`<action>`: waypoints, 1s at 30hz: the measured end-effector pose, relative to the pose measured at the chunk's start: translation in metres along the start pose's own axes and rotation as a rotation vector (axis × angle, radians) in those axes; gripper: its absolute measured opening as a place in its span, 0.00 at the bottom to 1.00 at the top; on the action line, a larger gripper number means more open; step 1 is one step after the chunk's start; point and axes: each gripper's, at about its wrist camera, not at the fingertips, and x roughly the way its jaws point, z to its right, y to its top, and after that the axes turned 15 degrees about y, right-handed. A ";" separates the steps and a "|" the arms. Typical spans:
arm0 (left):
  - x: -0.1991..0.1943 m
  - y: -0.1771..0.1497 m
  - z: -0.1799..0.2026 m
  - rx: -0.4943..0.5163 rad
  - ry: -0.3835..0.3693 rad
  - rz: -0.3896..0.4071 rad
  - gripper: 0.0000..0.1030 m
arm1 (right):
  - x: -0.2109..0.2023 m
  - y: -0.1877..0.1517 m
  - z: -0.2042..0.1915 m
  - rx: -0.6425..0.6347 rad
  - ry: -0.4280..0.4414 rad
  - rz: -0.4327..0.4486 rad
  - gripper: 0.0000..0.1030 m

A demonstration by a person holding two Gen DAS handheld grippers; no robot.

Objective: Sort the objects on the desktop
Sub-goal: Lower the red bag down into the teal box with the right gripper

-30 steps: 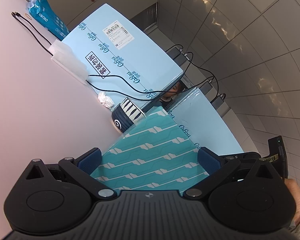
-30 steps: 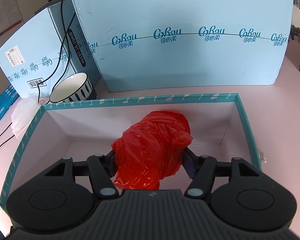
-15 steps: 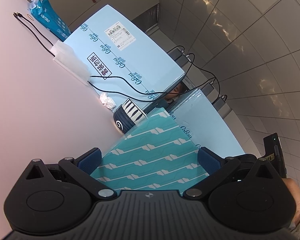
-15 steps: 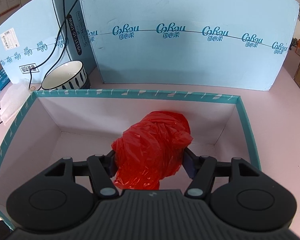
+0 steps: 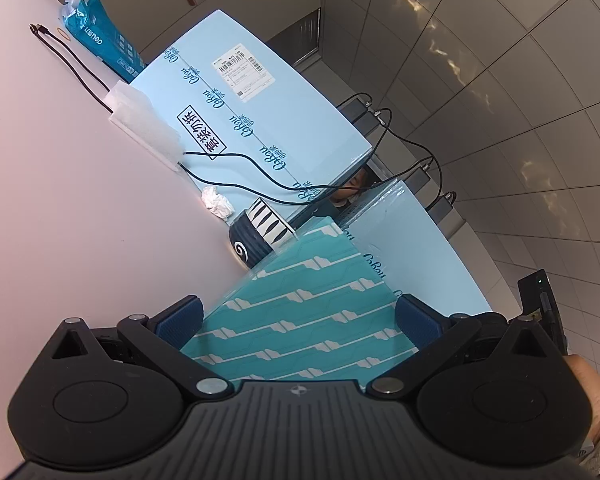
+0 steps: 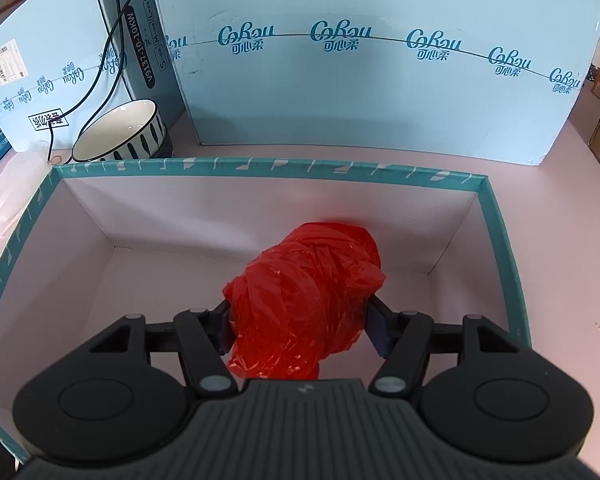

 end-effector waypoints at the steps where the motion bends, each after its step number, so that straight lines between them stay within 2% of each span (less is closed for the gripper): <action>1: 0.000 0.000 0.000 0.000 0.000 0.000 1.00 | 0.001 0.000 0.000 0.002 0.002 -0.006 0.63; 30: 0.000 0.001 -0.001 0.000 0.002 0.001 1.00 | 0.010 0.001 -0.002 -0.006 -0.002 -0.076 0.63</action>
